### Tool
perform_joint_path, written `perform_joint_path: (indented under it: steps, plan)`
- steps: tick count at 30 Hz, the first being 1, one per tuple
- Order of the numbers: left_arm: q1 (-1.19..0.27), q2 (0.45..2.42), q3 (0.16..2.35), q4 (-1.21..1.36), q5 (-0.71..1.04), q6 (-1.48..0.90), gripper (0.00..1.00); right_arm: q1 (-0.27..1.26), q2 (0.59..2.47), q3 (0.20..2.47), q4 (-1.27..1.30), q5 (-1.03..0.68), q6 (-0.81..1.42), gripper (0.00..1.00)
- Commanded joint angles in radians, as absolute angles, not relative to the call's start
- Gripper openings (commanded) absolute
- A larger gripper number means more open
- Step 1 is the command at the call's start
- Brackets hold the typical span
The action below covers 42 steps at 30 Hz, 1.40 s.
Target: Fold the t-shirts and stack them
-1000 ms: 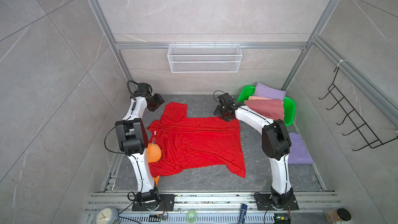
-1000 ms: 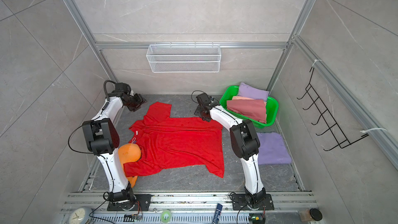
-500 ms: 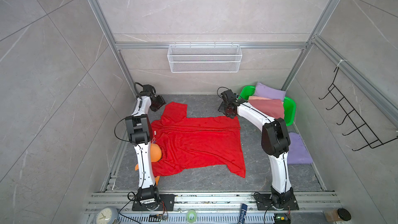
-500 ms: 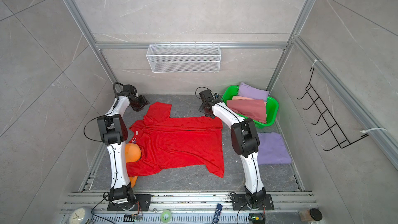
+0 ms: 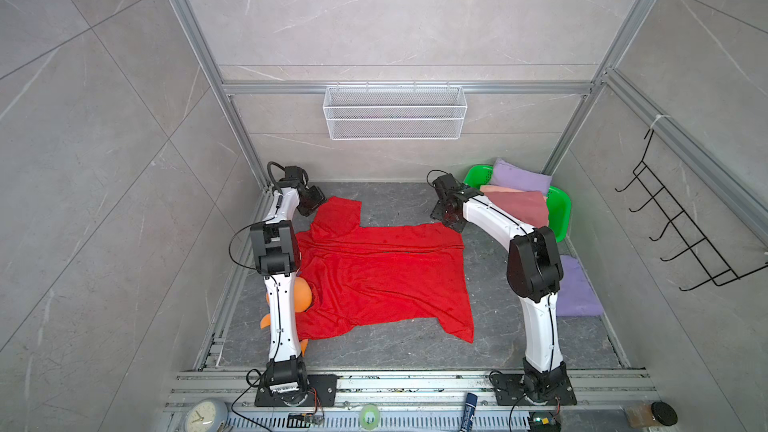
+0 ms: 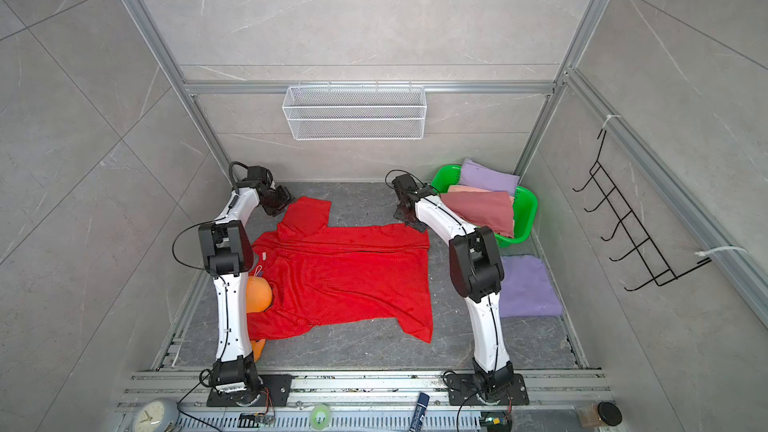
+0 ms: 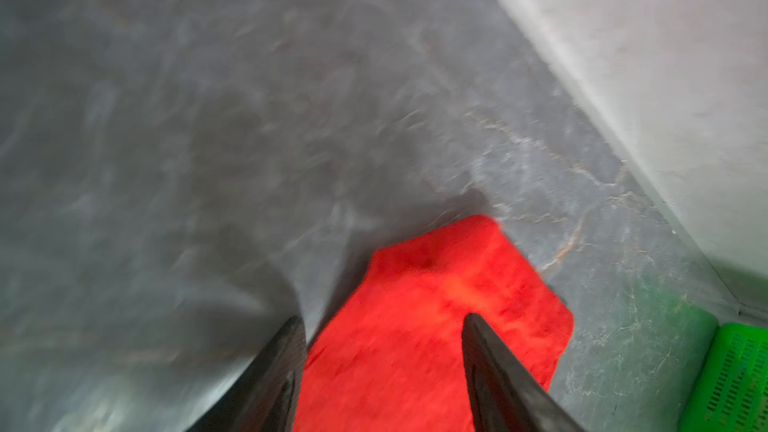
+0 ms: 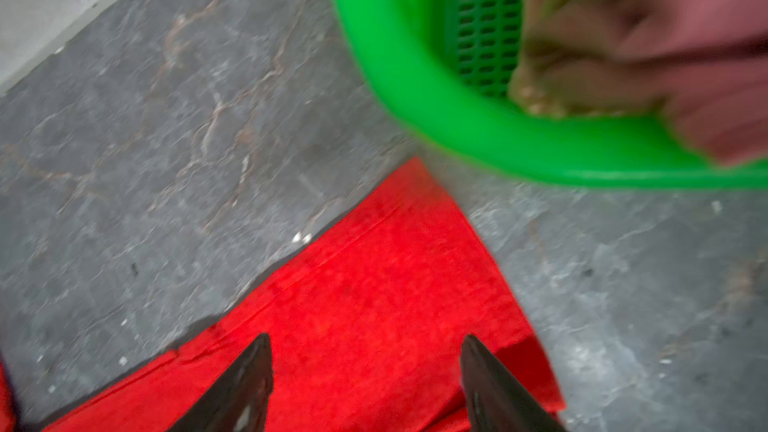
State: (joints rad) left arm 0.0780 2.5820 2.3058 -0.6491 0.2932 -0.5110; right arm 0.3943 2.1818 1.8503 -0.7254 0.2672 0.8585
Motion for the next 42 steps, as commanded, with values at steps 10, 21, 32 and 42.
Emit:
perform_joint_path:
  steps: [10, 21, 32, 42]
  plan:
    - [0.072, 2.61, 2.316, -0.554, 0.374, -0.563, 0.18, 0.383, 2.337, 1.988, -0.833, 0.386, 0.834, 0.73]
    - [0.072, 2.567, 2.263, -0.555, 0.387, -0.564, 0.07, 0.332, 2.42, 2.003, -0.748, 0.334, 0.832, 0.72]
    - [0.074, 2.531, 2.222, -0.553, 0.38, -0.568, 0.05, 0.296, 2.497, 2.031, -0.697, 0.2, 0.76, 0.67]
    - [0.074, 2.522, 2.226, -0.547, 0.381, -0.574, 0.02, 0.297, 2.49, 2.025, -0.668, 0.127, 0.762, 0.26]
